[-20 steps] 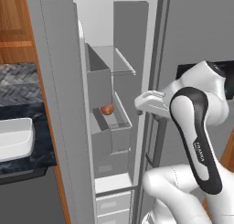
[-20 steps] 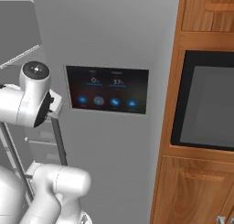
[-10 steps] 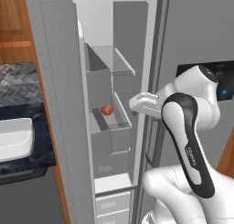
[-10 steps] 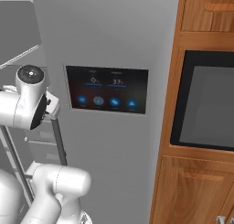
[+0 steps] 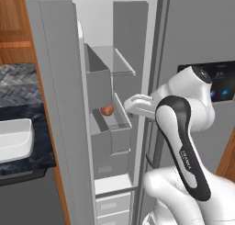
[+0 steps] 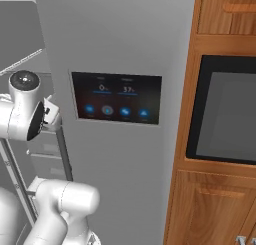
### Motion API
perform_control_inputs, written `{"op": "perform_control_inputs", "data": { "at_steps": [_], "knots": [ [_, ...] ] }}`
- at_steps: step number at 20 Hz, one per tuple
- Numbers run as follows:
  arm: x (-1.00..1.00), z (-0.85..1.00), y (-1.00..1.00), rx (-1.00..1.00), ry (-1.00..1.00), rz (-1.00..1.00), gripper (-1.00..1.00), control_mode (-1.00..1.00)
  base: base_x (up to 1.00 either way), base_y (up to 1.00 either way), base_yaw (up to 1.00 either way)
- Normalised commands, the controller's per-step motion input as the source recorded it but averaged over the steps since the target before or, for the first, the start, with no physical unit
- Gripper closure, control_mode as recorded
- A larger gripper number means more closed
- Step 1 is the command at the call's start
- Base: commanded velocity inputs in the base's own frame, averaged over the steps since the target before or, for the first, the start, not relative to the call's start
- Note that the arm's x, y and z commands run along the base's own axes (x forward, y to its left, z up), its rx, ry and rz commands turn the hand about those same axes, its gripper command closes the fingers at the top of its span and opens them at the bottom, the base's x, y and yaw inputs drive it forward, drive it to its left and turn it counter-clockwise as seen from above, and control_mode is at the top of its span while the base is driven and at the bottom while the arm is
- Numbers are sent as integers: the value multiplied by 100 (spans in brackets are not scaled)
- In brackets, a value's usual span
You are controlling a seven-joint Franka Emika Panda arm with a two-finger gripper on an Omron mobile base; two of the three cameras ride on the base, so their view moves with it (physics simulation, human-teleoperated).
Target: Take the onion and cucumber out of the freezer and place them in the tupperware container on the counter. Then put the tupperware containing the vegetables back in the freezer.
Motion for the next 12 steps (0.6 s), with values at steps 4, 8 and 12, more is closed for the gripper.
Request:
{"op": "perform_control_inputs", "data": {
  "at_steps": [4, 8, 12],
  "knots": [
    [-7, -19, 47, 0, -9, -1, -100, -100, 0, 0, 0],
    [5, -14, 23, 0, -4, -4, -100, -100, 0, 0, 0],
    [30, -14, 9, 0, 0, -3, -100, -100, 0, 0, 0]
  ]
}}
